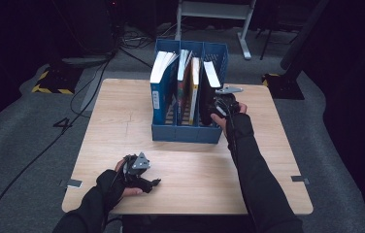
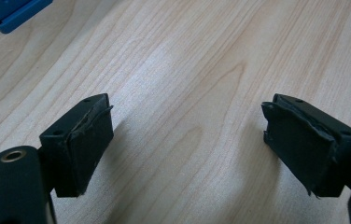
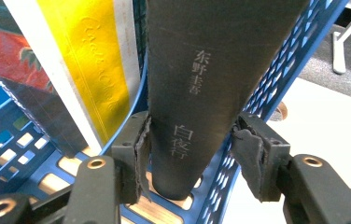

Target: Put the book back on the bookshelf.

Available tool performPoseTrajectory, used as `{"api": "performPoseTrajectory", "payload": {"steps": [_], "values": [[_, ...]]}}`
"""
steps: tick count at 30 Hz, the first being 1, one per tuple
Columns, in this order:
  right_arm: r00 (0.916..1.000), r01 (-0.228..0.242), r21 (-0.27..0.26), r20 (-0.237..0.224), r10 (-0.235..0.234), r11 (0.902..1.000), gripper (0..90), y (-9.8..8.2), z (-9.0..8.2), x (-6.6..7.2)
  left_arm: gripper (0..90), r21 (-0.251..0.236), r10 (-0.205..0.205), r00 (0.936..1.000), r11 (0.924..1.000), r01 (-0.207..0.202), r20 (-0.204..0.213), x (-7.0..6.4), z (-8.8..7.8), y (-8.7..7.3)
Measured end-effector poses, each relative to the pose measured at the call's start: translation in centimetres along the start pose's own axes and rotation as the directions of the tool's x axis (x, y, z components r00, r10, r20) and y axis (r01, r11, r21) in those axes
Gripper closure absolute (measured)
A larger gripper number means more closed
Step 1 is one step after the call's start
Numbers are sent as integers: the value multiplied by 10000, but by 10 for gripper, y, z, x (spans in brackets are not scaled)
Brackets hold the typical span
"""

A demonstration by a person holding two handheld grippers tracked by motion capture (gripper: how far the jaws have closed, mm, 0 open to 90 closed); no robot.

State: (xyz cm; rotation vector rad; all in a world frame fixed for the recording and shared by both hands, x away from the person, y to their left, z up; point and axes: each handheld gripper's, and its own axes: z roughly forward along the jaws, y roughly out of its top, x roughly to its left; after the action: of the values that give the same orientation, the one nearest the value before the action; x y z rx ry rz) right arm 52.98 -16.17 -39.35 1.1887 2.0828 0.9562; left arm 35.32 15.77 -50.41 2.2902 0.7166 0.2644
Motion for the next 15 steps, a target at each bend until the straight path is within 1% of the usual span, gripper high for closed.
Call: {"api": "performPoseTrajectory", "payload": {"steps": [4,7,12,15], "values": [[9998,188,8,52,-188,9998,458,0,-3,-3,153,-4,-5,10000,10000,5,2,0,0,0],[9998,210,-9,-61,-210,9998,448,-1,-7,-6,153,-7,-5,10000,10000,5,3,0,0,0],[9987,505,60,-45,-505,9987,405,-1,-13,-8,153,-7,-5,10000,10000,5,0,0,0,0],[9983,590,69,-13,-590,9982,397,-1,-16,-10,153,-8,-8,10000,10000,8,1,0,0,0]]}}
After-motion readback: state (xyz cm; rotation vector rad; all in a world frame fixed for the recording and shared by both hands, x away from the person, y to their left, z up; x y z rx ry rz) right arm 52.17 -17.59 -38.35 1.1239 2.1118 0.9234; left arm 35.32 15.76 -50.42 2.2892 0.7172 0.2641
